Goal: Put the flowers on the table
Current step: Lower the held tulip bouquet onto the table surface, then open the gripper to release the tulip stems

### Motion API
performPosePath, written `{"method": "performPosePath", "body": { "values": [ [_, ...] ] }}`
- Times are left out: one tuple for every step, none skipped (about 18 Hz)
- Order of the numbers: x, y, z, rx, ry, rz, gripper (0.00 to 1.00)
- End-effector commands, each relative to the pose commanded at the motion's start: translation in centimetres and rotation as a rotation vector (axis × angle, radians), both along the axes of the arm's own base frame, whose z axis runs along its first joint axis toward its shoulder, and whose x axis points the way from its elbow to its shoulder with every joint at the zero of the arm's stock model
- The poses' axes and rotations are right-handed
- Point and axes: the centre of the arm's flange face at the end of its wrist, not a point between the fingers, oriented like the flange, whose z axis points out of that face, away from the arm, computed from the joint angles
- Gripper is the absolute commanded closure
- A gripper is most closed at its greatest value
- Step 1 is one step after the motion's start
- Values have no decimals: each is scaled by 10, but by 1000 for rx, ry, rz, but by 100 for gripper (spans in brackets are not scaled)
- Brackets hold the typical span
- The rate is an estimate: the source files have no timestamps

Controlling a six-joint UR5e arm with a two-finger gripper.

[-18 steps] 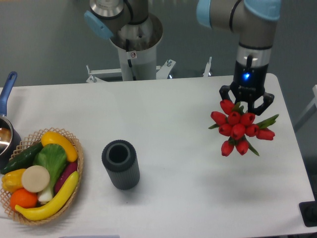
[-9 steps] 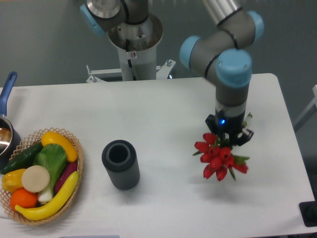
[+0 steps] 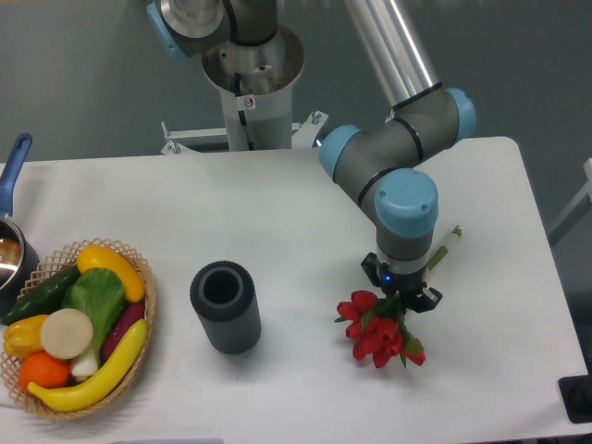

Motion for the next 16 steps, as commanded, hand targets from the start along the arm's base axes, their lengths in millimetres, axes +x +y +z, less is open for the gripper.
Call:
{"method": "performPosePath", "body": {
  "values": [
    [-2, 2, 4, 20, -2, 0, 0],
    [-3, 4, 8, 37, -2, 1, 0],
    [-2, 5, 13, 49, 0, 23, 0],
    [1, 5, 23, 61, 8, 51, 0],
    [4, 3, 36, 75, 23, 62, 0],
    [5, 3, 47, 87, 37, 63, 0],
    [4, 0, 58, 102, 48, 66, 0],
    [4, -3, 72, 121, 60, 70, 0],
    [0, -12, 85, 133, 75, 81, 0],
    [-8, -20, 99, 145, 97, 92, 0],
    [-15, -23, 113, 155, 122, 102, 0],
    [-21, -26, 121, 162, 129, 110, 0],
    [-27, -31, 129, 167, 139, 120, 0],
    [-29, -35, 139, 174, 155, 126, 0],
    [-28, -36, 150, 184, 169, 125, 0],
    [-30, -39, 157, 184, 169, 130, 0]
  ]
}}
